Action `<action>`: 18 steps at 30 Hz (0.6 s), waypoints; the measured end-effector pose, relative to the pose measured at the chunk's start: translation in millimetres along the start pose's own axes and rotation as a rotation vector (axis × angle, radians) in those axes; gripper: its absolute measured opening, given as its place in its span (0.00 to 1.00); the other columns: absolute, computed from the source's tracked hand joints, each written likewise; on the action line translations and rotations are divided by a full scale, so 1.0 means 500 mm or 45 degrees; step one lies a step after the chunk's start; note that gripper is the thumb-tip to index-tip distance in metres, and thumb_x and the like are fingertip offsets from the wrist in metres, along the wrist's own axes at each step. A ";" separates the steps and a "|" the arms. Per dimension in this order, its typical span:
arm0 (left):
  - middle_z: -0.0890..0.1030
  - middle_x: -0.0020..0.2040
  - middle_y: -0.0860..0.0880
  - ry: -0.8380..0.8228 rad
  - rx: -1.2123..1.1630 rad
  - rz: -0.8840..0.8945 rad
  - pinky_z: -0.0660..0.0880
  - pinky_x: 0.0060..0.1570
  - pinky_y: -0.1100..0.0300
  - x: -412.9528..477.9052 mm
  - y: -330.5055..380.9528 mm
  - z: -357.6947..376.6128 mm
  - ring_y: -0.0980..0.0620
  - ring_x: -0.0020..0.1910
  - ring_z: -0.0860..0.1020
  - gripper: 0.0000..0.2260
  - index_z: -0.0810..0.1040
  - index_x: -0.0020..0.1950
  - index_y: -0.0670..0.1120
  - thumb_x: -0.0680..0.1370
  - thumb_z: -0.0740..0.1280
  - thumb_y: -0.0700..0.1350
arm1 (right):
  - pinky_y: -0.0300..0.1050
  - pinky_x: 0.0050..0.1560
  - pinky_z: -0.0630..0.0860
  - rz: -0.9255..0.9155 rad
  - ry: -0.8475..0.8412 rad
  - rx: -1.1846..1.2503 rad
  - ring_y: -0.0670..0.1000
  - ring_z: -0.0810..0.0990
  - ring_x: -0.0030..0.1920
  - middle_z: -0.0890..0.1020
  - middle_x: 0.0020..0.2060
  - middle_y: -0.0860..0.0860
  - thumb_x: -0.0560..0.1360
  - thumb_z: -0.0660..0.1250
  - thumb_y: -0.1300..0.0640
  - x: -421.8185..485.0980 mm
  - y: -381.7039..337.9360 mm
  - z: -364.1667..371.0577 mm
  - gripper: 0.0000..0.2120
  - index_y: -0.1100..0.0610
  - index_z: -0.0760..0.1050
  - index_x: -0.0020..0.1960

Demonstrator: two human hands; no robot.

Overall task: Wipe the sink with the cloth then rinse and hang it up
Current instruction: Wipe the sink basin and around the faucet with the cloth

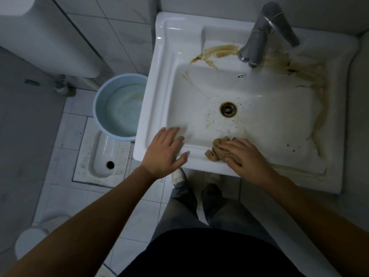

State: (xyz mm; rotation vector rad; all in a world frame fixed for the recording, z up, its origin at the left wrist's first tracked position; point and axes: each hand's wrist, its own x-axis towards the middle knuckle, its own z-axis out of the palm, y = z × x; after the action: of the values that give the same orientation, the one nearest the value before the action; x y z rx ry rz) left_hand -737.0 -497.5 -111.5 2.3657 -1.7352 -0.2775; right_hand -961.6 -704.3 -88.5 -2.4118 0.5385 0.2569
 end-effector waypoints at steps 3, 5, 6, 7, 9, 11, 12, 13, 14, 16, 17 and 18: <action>0.79 0.65 0.40 0.027 0.020 0.028 0.66 0.73 0.44 0.005 0.000 0.014 0.41 0.67 0.75 0.21 0.79 0.60 0.43 0.81 0.60 0.59 | 0.52 0.65 0.69 0.071 0.117 -0.066 0.51 0.69 0.66 0.77 0.66 0.45 0.77 0.59 0.53 0.003 -0.037 0.026 0.22 0.50 0.75 0.70; 0.81 0.61 0.42 0.052 0.025 0.052 0.68 0.71 0.45 0.002 -0.005 0.017 0.42 0.63 0.77 0.21 0.80 0.58 0.44 0.81 0.61 0.59 | 0.48 0.65 0.65 0.078 0.152 -0.066 0.51 0.69 0.67 0.77 0.66 0.44 0.77 0.60 0.54 0.018 -0.072 0.044 0.21 0.50 0.75 0.69; 0.81 0.59 0.42 0.055 0.030 0.064 0.68 0.70 0.45 0.002 -0.006 0.019 0.43 0.61 0.77 0.21 0.80 0.58 0.44 0.81 0.60 0.59 | 0.47 0.65 0.63 0.062 0.144 -0.059 0.50 0.68 0.67 0.76 0.66 0.44 0.77 0.60 0.55 0.027 -0.090 0.052 0.21 0.49 0.74 0.69; 0.81 0.58 0.43 0.059 0.034 0.070 0.68 0.70 0.46 0.002 -0.006 0.020 0.43 0.59 0.77 0.21 0.80 0.58 0.43 0.81 0.60 0.60 | 0.46 0.65 0.62 0.037 0.127 -0.053 0.50 0.68 0.68 0.75 0.67 0.44 0.77 0.61 0.55 0.035 -0.106 0.058 0.21 0.49 0.74 0.70; 0.81 0.57 0.43 0.068 0.035 0.077 0.68 0.69 0.47 0.003 -0.004 0.019 0.43 0.58 0.77 0.22 0.80 0.57 0.43 0.81 0.59 0.61 | 0.47 0.68 0.62 -0.009 0.097 -0.034 0.50 0.66 0.70 0.72 0.70 0.44 0.78 0.61 0.56 0.042 -0.121 0.064 0.22 0.48 0.71 0.71; 0.81 0.56 0.44 0.076 0.032 0.078 0.69 0.68 0.48 0.004 -0.005 0.018 0.44 0.57 0.77 0.22 0.80 0.57 0.43 0.80 0.60 0.60 | 0.47 0.69 0.64 -0.018 0.098 0.024 0.50 0.67 0.69 0.68 0.72 0.46 0.78 0.63 0.56 0.030 -0.114 0.057 0.23 0.48 0.70 0.73; 0.81 0.56 0.44 0.081 0.031 0.080 0.69 0.68 0.48 0.004 -0.005 0.019 0.44 0.56 0.77 0.21 0.79 0.57 0.43 0.80 0.60 0.60 | 0.47 0.69 0.65 -0.019 0.103 0.036 0.50 0.67 0.69 0.67 0.72 0.47 0.78 0.64 0.56 0.017 -0.102 0.050 0.23 0.48 0.69 0.73; 0.81 0.55 0.44 0.091 0.031 0.080 0.69 0.68 0.48 0.005 -0.005 0.019 0.44 0.56 0.78 0.20 0.79 0.56 0.43 0.80 0.61 0.59 | 0.48 0.69 0.65 -0.010 0.105 0.020 0.51 0.67 0.69 0.68 0.71 0.47 0.78 0.65 0.55 0.004 -0.085 0.042 0.23 0.49 0.69 0.73; 0.81 0.55 0.44 0.100 0.032 0.080 0.69 0.68 0.48 0.004 -0.004 0.019 0.44 0.55 0.78 0.20 0.79 0.56 0.43 0.80 0.61 0.58 | 0.49 0.69 0.67 0.014 0.111 -0.020 0.51 0.68 0.69 0.70 0.70 0.48 0.79 0.64 0.54 -0.011 -0.064 0.032 0.23 0.49 0.70 0.73; 0.81 0.54 0.44 0.110 0.027 0.083 0.70 0.67 0.47 0.005 -0.002 0.018 0.44 0.54 0.78 0.19 0.80 0.56 0.43 0.80 0.61 0.58 | 0.55 0.66 0.69 0.123 0.142 -0.134 0.53 0.68 0.68 0.72 0.69 0.49 0.79 0.62 0.51 -0.044 -0.016 0.011 0.22 0.50 0.71 0.73; 0.81 0.54 0.44 0.111 0.027 0.084 0.70 0.66 0.48 0.005 -0.002 0.017 0.44 0.54 0.78 0.19 0.80 0.55 0.43 0.80 0.62 0.58 | 0.56 0.65 0.70 0.200 0.161 -0.180 0.54 0.69 0.68 0.73 0.68 0.50 0.79 0.59 0.49 -0.064 0.005 -0.001 0.22 0.50 0.71 0.73; 0.81 0.53 0.44 0.110 0.029 0.083 0.70 0.66 0.48 0.004 -0.002 0.016 0.44 0.54 0.78 0.19 0.80 0.55 0.43 0.80 0.62 0.57 | 0.56 0.64 0.69 0.279 0.179 -0.209 0.55 0.69 0.67 0.74 0.68 0.51 0.79 0.58 0.47 -0.084 0.024 -0.009 0.23 0.51 0.71 0.73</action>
State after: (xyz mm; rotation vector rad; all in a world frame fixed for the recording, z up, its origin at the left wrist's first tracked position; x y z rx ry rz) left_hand -737.5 -499.5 -119.8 2.2952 -1.7811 -0.1444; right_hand -1004.2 -702.6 -78.6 -2.5430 0.8790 0.2330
